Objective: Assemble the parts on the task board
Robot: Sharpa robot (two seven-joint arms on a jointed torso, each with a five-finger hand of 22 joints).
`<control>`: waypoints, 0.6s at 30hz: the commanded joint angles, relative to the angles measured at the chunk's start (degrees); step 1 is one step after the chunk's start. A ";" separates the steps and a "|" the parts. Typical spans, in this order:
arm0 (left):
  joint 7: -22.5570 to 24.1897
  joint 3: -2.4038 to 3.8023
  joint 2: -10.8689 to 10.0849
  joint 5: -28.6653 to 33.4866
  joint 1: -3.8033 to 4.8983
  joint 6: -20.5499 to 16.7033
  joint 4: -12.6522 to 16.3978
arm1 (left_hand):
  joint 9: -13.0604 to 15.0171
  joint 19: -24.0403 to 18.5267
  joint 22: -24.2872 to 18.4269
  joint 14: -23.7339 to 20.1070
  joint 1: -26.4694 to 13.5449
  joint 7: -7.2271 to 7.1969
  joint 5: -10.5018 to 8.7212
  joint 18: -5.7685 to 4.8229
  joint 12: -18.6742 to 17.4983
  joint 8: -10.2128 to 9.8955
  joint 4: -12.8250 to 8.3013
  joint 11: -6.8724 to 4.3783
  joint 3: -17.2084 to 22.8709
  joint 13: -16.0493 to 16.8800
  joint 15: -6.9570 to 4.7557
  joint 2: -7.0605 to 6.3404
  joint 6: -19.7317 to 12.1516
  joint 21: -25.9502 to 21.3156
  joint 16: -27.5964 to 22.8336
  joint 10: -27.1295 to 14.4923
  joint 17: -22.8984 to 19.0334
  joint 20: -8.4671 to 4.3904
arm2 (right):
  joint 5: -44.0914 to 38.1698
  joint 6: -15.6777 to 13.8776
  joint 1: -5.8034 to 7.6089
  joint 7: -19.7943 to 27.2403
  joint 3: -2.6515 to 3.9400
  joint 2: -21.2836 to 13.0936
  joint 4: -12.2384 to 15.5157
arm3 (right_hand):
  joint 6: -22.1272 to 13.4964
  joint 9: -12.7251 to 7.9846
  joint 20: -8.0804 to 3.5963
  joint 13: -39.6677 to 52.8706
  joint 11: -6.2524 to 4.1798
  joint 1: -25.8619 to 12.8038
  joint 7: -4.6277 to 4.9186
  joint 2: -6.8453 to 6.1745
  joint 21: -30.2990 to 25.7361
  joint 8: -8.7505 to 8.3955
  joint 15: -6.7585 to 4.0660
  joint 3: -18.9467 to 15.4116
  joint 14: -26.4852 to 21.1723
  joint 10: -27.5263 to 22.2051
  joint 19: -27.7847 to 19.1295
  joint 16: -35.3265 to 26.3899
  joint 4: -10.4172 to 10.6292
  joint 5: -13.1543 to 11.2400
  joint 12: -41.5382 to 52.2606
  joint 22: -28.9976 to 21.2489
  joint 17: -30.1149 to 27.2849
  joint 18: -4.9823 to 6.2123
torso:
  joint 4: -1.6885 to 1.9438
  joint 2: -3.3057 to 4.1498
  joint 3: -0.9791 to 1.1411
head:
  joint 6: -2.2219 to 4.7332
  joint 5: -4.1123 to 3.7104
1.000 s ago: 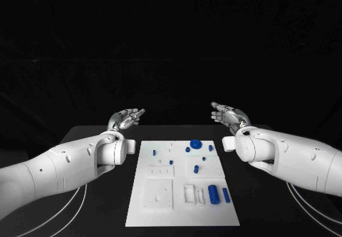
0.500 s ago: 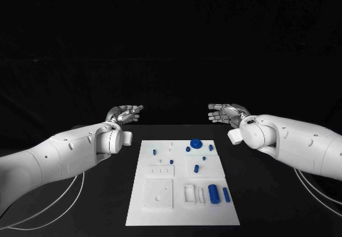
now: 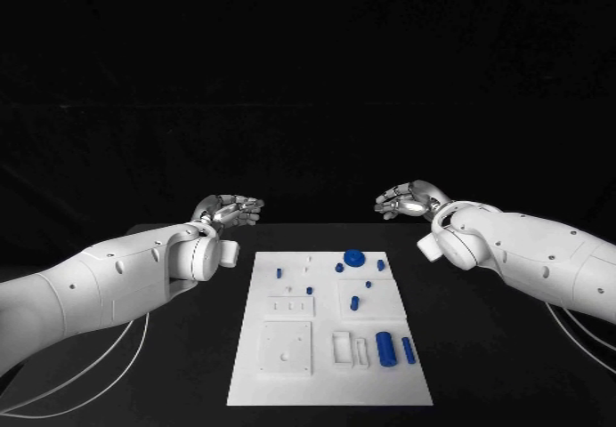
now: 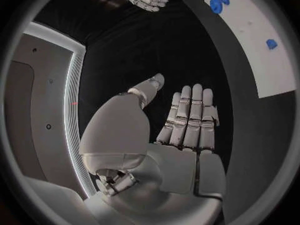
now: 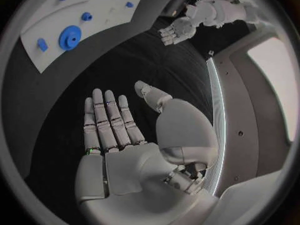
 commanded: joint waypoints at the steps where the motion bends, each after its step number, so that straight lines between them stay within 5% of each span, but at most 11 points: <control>1: 1.53 0.11 -1.59 0.00 0.19 3.48 2.99 | -0.38 0.50 1.21 0.81 -0.76 -0.11 0.26 -0.02 -0.48 -0.75 -1.52 -0.11 0.36 -0.42 -0.26 0.93 0.71 0.31 0.16 0.83 -0.10 -0.33 | -16.75 -2.18 0.05 3.41 0.03 -0.02 0.99 | 7.79 0.78 -3.17 1.86 -3.45 1.80 -1.06 -1.33 6.18 1.84 -8.14 4.61 18.01 9.27 21.03 9.36 -3.81 1.90 1.65 -1.10 6.81 4.51 | 0.45 0.82 0.26 | 0.42 -0.44; 8: 1.57 0.12 -4.19 2.20 0.62 6.26 8.76 | -0.93 0.51 1.18 1.01 -2.42 0.02 0.39 -0.43 -1.80 -1.99 -3.61 -0.01 1.14 -1.23 -0.30 1.66 1.03 0.39 -0.23 0.94 -0.47 -0.54 | -31.05 -0.56 0.09 2.94 0.05 -0.52 3.42 | 8.98 0.97 -8.08 3.03 -5.62 3.11 -1.46 -2.25 12.05 1.12 -10.57 2.70 27.22 12.11 32.94 17.32 -5.25 4.43 1.26 0.61 12.39 4.51 | 1.06 2.27 0.61 | 1.10 -1.03; 11: 1.56 0.12 -5.25 2.15 0.96 6.58 11.39 | -1.11 0.41 1.18 0.92 -3.03 -0.07 0.28 -0.50 -2.48 -2.49 -4.21 -0.02 1.39 -1.52 -0.24 1.73 0.87 0.39 -0.43 0.58 -0.61 -0.52 | -36.17 0.67 0.26 2.19 0.06 -1.04 4.67 | 8.43 0.60 -10.14 2.96 -5.66 3.63 -1.15 -3.21 14.92 0.16 -10.54 0.37 29.00 11.42 36.64 22.86 -5.27 10.07 -0.04 1.89 15.90 4.51 | 1.40 2.94 0.81 | 1.52 -1.34; 15: 1.73 0.12 -6.61 1.10 1.20 6.95 14.21 | -1.21 0.31 1.19 0.82 -3.39 -0.05 0.18 -0.54 -2.84 -2.76 -4.53 0.03 1.46 -1.63 -0.19 1.62 0.75 0.37 -0.57 0.41 -0.69 -0.49 | -41.31 1.15 0.69 1.44 0.06 -1.31 5.71 | 8.91 0.06 -12.36 2.87 -5.56 5.25 -1.15 -3.18 20.44 -0.69 -10.59 -2.36 28.91 11.72 39.54 31.68 -5.47 11.38 -1.52 1.96 21.08 4.51 | 2.03 3.72 1.02 | 1.80 -1.89; 18: 1.73 0.12 -8.02 0.74 1.60 6.85 16.47 | -1.25 0.21 1.20 0.68 -3.67 -0.03 0.07 -0.57 -3.05 -2.90 -4.70 0.06 1.45 -1.68 -0.13 1.43 0.72 0.36 -0.70 0.32 -0.76 -0.45 | -44.29 1.71 0.76 0.88 0.06 -1.24 6.02 | 8.93 -0.20 -12.78 2.73 -5.42 5.34 -1.07 -3.42 22.62 -1.13 -10.51 -3.04 28.48 11.70 39.78 34.22 -5.39 11.17 -2.27 2.01 22.09 4.51 | 2.50 4.45 1.20 | 2.17 -2.22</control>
